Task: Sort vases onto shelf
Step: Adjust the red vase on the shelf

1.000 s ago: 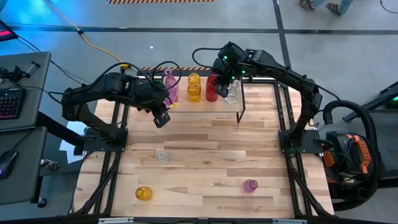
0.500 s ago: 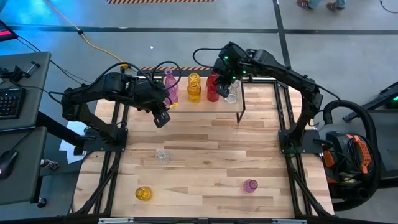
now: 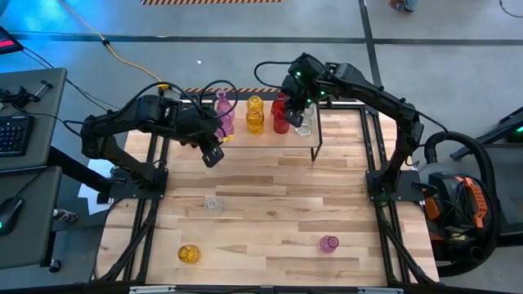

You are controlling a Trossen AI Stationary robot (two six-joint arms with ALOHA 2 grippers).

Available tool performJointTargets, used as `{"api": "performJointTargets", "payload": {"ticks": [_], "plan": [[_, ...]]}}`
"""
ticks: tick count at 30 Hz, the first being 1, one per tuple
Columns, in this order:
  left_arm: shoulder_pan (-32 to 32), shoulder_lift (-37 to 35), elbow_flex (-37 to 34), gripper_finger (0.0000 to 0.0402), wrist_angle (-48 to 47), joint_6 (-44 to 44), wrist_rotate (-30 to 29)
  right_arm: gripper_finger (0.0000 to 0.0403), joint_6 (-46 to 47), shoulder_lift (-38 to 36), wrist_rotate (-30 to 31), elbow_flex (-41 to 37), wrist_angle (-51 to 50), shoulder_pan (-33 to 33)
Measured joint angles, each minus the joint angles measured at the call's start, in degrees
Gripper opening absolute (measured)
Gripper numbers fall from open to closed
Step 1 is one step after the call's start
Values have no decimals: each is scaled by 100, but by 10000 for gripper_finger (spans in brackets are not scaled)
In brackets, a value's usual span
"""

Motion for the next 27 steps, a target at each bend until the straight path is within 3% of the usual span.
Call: {"api": "performJointTargets", "payload": {"ticks": [27], "plan": [[0,0,0,76,4,-42,2,67,-11,115,43,-35,-43,-7]]}}
